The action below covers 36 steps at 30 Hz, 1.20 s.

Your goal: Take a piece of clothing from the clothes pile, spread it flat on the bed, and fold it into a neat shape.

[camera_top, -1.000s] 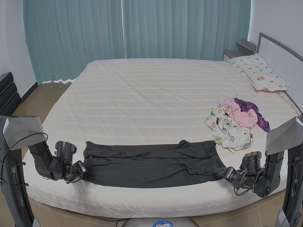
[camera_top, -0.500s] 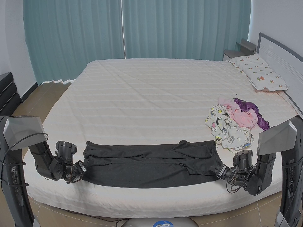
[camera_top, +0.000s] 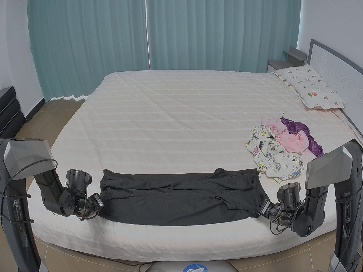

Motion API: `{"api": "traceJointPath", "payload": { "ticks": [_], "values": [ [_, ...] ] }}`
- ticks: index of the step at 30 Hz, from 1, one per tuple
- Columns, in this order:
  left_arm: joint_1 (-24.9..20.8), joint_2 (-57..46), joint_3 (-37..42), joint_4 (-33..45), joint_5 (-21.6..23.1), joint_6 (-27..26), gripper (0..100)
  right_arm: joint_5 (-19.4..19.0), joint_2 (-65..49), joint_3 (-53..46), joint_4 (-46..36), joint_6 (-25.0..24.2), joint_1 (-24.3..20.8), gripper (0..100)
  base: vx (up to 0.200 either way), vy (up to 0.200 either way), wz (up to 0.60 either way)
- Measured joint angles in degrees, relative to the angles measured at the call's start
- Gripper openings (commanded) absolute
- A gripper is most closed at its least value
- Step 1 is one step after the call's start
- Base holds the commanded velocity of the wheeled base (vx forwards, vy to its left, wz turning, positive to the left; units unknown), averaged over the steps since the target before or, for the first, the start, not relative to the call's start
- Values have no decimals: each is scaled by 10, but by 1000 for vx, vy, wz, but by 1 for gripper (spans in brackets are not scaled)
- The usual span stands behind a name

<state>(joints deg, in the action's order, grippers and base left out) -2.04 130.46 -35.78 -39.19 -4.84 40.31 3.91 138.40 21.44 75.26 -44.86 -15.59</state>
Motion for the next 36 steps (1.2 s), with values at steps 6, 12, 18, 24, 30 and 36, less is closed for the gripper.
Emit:
{"api": "traceJointPath", "payload": {
  "ticks": [6, 12, 18, 24, 30, 36],
  "values": [
    [9, -11, 6, 2, -1, -29, 0, -6, -31, -33, 0, 0, -3, 0, 0, 0, 0],
    [20, -23, 12, 16, -3, -43, 0, -7, -51, -52, -2, 2, -1, 0, 0, 0, 0],
    [26, -39, 12, 69, -3, -65, 0, -8, -63, -65, -3, 6, -1, 0, 0, 0, 0],
    [29, -48, 12, 75, -3, -73, 0, -9, -71, -78, -8, 11, -4, 0, 0, 0, 0],
    [36, -51, 13, 109, -4, -98, 0, -12, -73, -85, -9, 26, -5, 0, 0, 0, 0],
    [38, -51, 13, 112, -2, -101, 100, -17, -58, -83, -2, 30, -2, 100, 0, 0, 0]
  ]
}}
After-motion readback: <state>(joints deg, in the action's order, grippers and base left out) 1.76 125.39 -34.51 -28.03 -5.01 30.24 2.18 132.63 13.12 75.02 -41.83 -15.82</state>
